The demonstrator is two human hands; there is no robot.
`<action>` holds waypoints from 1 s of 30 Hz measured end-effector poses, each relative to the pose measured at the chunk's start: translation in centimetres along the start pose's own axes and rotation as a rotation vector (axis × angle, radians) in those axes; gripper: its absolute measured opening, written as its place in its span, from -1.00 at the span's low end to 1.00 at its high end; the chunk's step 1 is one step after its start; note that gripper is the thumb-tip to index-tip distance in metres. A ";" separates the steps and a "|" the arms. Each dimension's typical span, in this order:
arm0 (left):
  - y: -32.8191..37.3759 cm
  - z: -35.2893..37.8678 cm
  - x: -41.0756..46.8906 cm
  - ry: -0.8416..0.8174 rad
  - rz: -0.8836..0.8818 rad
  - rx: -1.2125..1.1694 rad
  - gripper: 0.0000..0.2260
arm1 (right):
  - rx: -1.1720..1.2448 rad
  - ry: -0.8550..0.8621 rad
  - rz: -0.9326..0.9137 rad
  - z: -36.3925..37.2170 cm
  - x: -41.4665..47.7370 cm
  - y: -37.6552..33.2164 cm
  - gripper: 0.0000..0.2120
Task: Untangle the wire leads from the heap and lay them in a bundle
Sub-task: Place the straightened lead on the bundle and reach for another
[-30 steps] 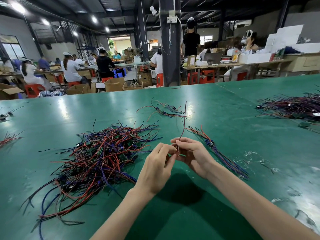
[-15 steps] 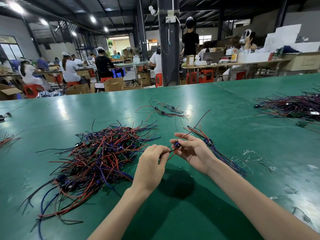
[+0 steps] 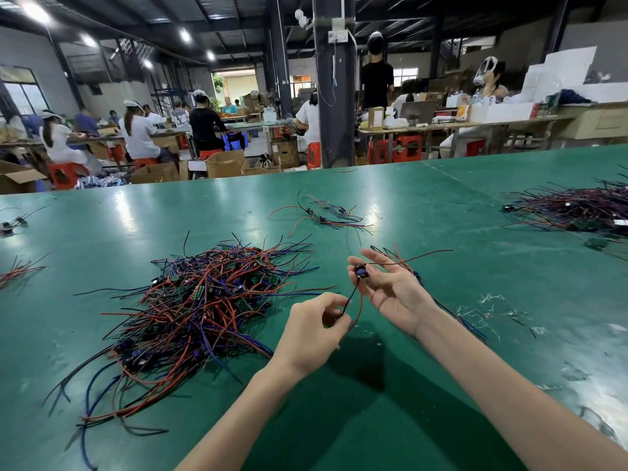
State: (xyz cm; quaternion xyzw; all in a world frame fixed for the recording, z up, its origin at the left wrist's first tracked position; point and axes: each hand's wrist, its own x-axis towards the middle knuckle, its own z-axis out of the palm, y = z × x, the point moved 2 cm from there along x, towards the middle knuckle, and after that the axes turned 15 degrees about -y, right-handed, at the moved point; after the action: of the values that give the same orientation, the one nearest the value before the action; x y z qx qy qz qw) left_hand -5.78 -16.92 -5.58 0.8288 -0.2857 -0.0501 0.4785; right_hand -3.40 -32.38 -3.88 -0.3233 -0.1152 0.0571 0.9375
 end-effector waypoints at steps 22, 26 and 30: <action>0.9 0.4 -0.7 -0.529 -0.331 -0.795 -0.78 | -0.249 0.176 0.210 -0.9 -0.4 -0.6 -0.84; 0.9 0.3 -0.8 -0.530 -0.308 -0.767 -0.78 | -0.233 0.193 0.243 -1.0 -0.4 -0.5 -0.87; 1.7 -1.1 -0.1 -0.332 -0.204 -0.714 -0.79 | -0.242 0.226 0.232 -1.5 -0.2 -0.4 -0.95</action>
State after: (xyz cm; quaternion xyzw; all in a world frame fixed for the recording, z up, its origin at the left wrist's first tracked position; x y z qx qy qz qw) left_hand -6.19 -16.69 -3.65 0.6153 -0.2400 -0.3264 0.6762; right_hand -3.20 -33.67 -4.81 -0.4489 0.0228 0.1137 0.8860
